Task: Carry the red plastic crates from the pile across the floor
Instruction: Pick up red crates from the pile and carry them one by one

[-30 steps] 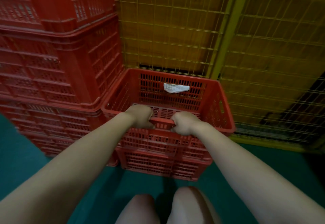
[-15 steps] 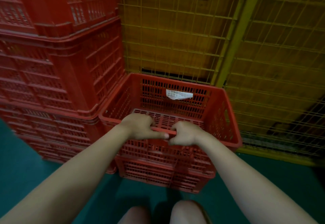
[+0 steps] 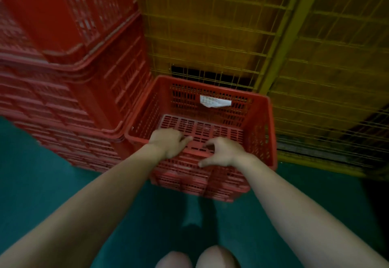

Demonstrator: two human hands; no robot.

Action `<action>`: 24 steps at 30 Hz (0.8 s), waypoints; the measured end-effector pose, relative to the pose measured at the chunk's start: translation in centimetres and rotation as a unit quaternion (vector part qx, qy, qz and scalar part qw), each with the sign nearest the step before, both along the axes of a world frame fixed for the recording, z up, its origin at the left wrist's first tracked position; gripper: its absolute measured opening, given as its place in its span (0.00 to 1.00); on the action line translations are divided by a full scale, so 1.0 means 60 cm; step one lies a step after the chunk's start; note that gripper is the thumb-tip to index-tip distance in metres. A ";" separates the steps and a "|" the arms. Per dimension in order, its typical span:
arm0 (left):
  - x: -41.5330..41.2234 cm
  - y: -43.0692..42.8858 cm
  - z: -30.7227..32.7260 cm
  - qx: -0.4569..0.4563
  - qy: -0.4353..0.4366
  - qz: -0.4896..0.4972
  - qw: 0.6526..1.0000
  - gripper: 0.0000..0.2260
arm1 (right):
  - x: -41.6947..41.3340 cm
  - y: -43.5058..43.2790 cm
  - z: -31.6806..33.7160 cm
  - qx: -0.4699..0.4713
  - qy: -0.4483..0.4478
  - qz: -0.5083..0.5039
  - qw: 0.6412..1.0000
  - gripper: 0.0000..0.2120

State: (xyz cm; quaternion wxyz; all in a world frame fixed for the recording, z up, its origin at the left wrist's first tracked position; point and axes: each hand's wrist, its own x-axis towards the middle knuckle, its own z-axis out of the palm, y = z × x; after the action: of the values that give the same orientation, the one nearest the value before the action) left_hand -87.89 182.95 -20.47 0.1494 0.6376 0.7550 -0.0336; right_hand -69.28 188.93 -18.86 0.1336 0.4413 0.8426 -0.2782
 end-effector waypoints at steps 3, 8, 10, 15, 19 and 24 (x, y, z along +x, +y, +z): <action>0.013 -0.014 0.089 0.002 -0.030 0.017 0.999 0.18 | 0.041 -0.016 0.095 -0.018 0.015 -0.047 0.999 0.28; 0.055 -0.051 0.285 -0.035 -0.082 0.026 0.996 0.14 | 0.110 -0.063 0.276 -0.009 0.063 -0.149 0.987 0.19; 0.079 -0.068 0.367 -0.048 -0.101 0.015 0.994 0.14 | 0.132 -0.090 0.355 -0.016 0.081 -0.181 0.980 0.19; 0.144 -0.113 0.544 -0.074 -0.156 -0.032 0.985 0.11 | 0.188 -0.191 0.532 -0.020 0.128 -0.242 0.961 0.19; 0.213 -0.159 0.666 -0.100 -0.160 -0.117 0.975 0.12 | 0.249 -0.294 0.632 0.001 0.158 -0.321 0.934 0.19; 0.327 -0.221 0.751 -0.142 -0.146 -0.247 0.947 0.15 | 0.334 -0.425 0.693 0.038 0.188 -0.418 0.888 0.20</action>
State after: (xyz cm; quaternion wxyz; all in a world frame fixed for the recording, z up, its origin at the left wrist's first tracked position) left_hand -68.28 169.69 24.58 0.3343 0.7740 0.5314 -0.0832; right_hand -49.26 163.42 22.75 -0.1727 0.6972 0.5990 -0.3540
